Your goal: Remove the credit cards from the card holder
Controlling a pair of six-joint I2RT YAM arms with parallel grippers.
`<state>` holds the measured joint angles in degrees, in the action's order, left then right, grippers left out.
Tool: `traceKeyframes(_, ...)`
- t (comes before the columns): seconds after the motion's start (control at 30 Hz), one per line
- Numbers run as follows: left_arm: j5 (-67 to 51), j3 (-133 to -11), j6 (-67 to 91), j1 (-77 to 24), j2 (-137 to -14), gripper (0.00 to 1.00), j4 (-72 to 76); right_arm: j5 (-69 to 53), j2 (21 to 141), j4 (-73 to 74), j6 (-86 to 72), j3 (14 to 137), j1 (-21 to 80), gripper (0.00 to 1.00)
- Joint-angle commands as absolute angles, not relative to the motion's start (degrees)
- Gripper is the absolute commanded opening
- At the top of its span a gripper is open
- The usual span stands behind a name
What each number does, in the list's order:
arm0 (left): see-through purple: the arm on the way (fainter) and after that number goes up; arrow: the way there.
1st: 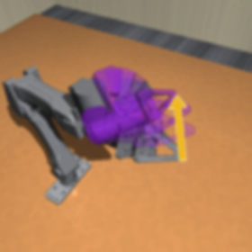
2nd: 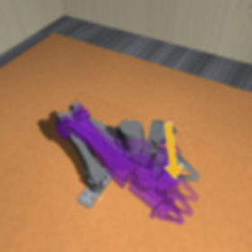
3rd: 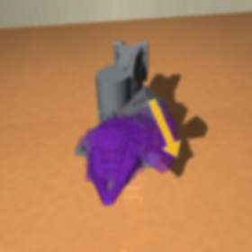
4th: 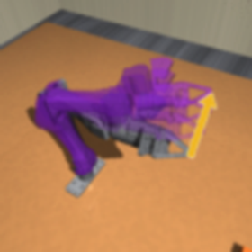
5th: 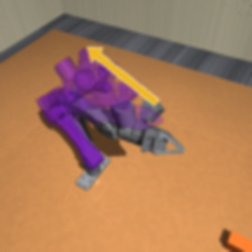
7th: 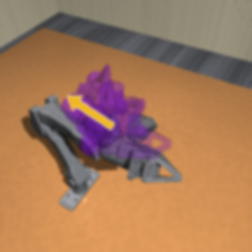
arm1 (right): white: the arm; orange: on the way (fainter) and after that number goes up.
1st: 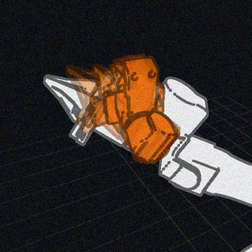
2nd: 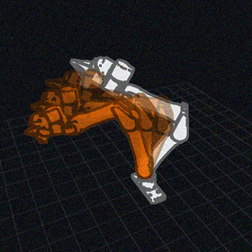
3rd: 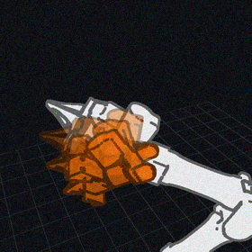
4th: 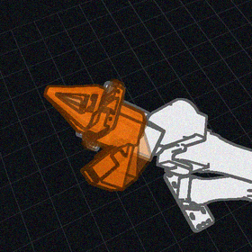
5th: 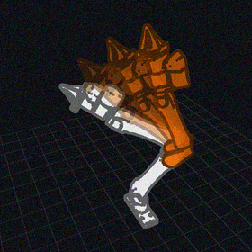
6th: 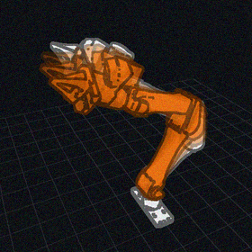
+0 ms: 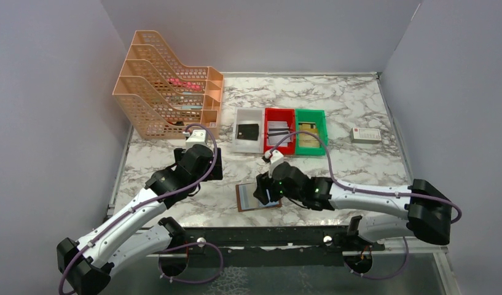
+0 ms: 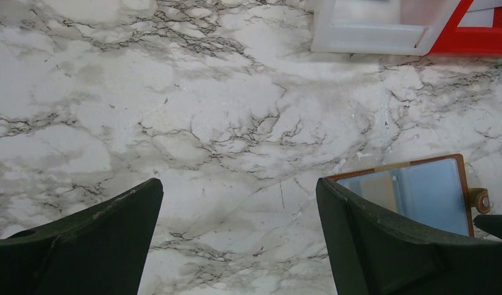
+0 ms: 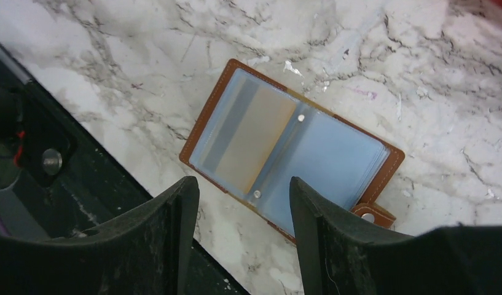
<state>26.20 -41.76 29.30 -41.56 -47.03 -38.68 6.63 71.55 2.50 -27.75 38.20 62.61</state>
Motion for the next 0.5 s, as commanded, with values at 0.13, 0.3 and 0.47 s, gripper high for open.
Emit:
traceKeyframes(0.13, 29.0, -42.1, 29.1, -40.8, -46.4, 0.99, -38.4, 27.9, 83.5, 8.0, -37.0, 44.8, 73.4, 0.60)
traceKeyframes(0.3, 30.4, -42.3, 29.1, -39.8, -46.2, 0.99, -38.7, 27.4, 88.8, 6.9, -36.5, 48.4, 73.9, 0.60)
traceKeyframes(0.47, 31.1, -42.5, 29.7, -38.3, -45.9, 0.99, -39.1, 27.2, 92.1, 5.5, -35.8, 50.1, 73.8, 0.60)
